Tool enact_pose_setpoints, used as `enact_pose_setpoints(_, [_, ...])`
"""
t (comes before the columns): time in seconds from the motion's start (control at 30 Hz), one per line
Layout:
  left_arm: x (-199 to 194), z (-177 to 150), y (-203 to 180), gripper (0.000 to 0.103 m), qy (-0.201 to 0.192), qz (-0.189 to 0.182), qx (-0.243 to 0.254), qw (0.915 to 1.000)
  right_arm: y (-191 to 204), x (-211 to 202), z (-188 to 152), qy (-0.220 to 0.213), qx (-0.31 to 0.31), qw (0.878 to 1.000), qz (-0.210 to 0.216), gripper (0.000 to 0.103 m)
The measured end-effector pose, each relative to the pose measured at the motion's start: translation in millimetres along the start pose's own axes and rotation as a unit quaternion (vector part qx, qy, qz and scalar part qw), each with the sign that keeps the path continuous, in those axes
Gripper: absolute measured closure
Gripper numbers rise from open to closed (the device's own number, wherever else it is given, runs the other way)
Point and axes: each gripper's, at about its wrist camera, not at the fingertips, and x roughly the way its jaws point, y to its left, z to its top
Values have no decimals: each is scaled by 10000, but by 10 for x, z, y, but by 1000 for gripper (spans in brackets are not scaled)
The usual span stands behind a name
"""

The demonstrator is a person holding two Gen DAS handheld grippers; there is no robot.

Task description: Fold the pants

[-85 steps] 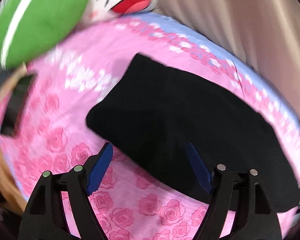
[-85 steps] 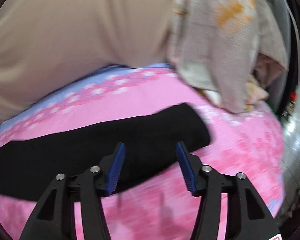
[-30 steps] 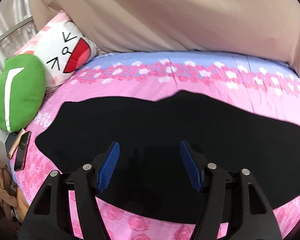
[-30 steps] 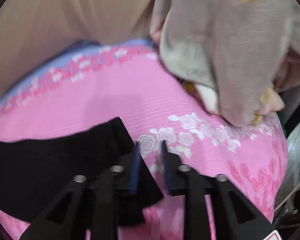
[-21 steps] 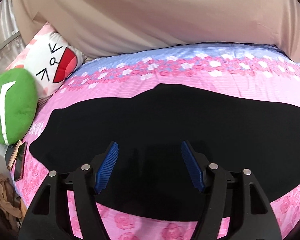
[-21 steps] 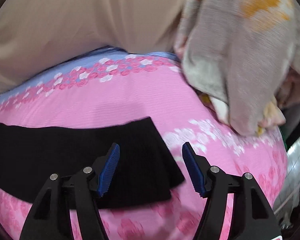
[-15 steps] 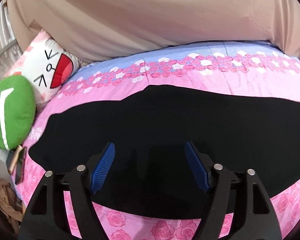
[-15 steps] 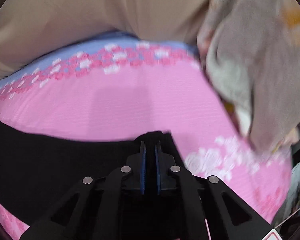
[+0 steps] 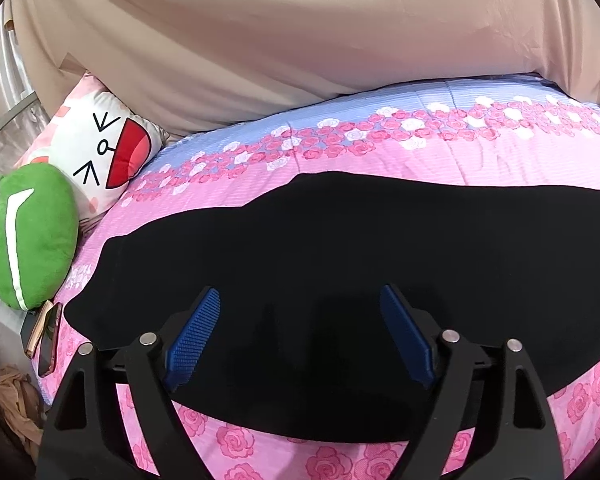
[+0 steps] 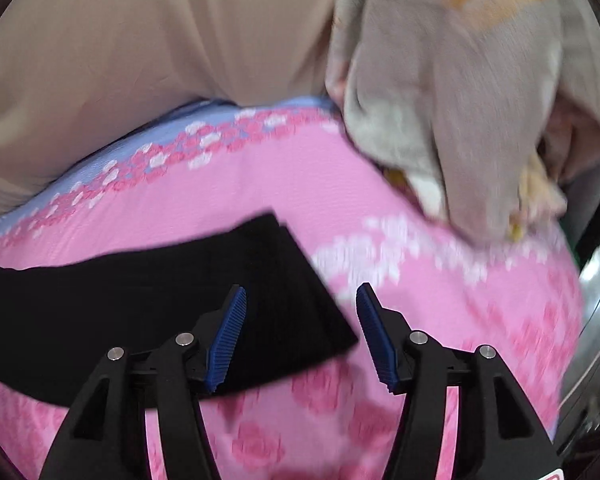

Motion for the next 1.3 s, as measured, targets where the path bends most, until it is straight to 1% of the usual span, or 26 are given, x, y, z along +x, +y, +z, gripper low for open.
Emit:
enact_pose_setpoints(0.07, [-7, -11, -36, 22, -5, -68, 21, 10000, -28, 55, -111, 157, 125, 9997, 100, 47])
enact_pose_setpoints(0.1, [-9, -17, -60, 22, -3, -87, 43, 10000, -25, 99, -170, 243, 217, 9995, 49, 46])
enact_pose_setpoints(0.2, [-38, -43, -123, 21, -27, -138, 112, 9998, -37, 241, -186, 457, 508, 9977, 20, 39])
enact_pose_setpoints(0.3, [-56, -67, -116, 18, -45, -112, 81, 9999, 31, 308, -183, 453, 645, 9969, 53, 26])
enact_pose_setpoints(0.33, [-56, -74, -100, 17, -41, -93, 62, 9999, 76, 334, -192, 470, 697, 9964, 79, 24])
enact_pose_setpoints(0.4, [-49, -97, -44, 16, -40, -74, 2, 10000, 108, 369, -155, 455, 766, 9960, 37, 23])
enact_pose_setpoints(0.43, [-38, -105, -19, 16, -16, -70, -27, 10000, 105, 397, -173, 427, 832, 9956, 31, 27])
enact_pose_setpoints(0.47, [-22, -114, 13, 16, 12, -77, -61, 10000, 98, 418, -227, 377, 913, 9951, 82, 35])
enact_pose_setpoints(0.5, [-12, -124, 43, 16, 28, -80, -94, 9999, 82, 520, -353, 322, 1042, 9938, 233, 74])
enact_pose_setpoints(0.53, [-5, -134, 70, 16, 44, -84, -114, 9999, 73, 597, -403, 352, 1217, 9906, 517, 92])
enact_pose_setpoints(0.57, [-4, -148, 107, 16, 49, -98, -142, 9998, 66, 631, -457, 326, 1523, 9850, 738, 92])
enact_pose_setpoints(0.63, [-5, -166, 176, 16, 43, -109, -194, 9997, 156, 556, -452, 213, 1543, 9857, 643, 93])
enact_pose_setpoints(0.67, [-8, -175, 232, 16, 38, -123, -242, 9996, 240, 449, -433, 68, 1548, 9852, 739, 93])
enact_pose_setpoints(0.7, [-10, -181, 285, 16, 33, -137, -295, 9995, 388, 296, -381, -87, 1491, 9838, 994, 93])
enact_pose_setpoints(0.77, [-3, -192, 410, 16, 30, -155, -427, 9990, 671, 55, -291, -318, 1223, 9849, 1183, 93])
enact_pose_setpoints(0.83, [15, -204, 555, 16, 43, -193, -581, 9981, 1119, -193, -171, -500, 777, 9853, 1436, 93])
enact_pose_setpoints(0.87, [19, -211, 607, 16, 44, -202, -643, 9977, 1430, -294, -114, -552, 520, 9833, 1655, 93])
enact_pose_setpoints(0.93, [24, -238, 743, 16, 31, -231, -785, 9966, 1875, -378, -73, -532, 154, 9790, 1963, 93])
enact_pose_setpoints(0.97, [25, -252, 793, 16, 30, -241, -815, 9964, 2200, -398, -68, -496, -94, 9752, 2156, 93])
enact_pose_setpoints(1.07, [23, -322, 980, 16, 15, -193, -892, 9958, 2898, -337, -150, -246, -615, 9654, 2522, 92])
enact_pose_setpoints(1.13, [34, -371, 1116, 16, 23, -150, -982, 9950, 3457, -197, -293, 74, -1059, 9562, 2728, 91])
enact_pose_setpoints(1.17, [48, -383, 1166, 16, 38, -134, -1012, 9948, 3632, -147, -372, 200, -1218, 9526, 2782, 91])
enact_pose_setpoints(1.2, [61, -404, 1234, 16, 52, -122, -1051, 9944, 3884, -37, -506, 438, -1438, 9463, 2863, 87])
enact_pose_setpoints(1.23, [72, -414, 1276, 16, 61, -112, -1078, 9941, 4034, 46, -602, 620, -1561, 9428, 2881, 84])
enact_pose_setpoints(1.27, [83, -436, 1333, 16, 69, -95, -1123, 9936, 4195, 154, -730, 844, -1740, 9397, 2821, 83])
enact_pose_setpoints(1.3, [92, -456, 1377, 16, 76, -85, -1159, 9932, 4331, 264, -898, 1023, -1932, 9398, 2626, 82])
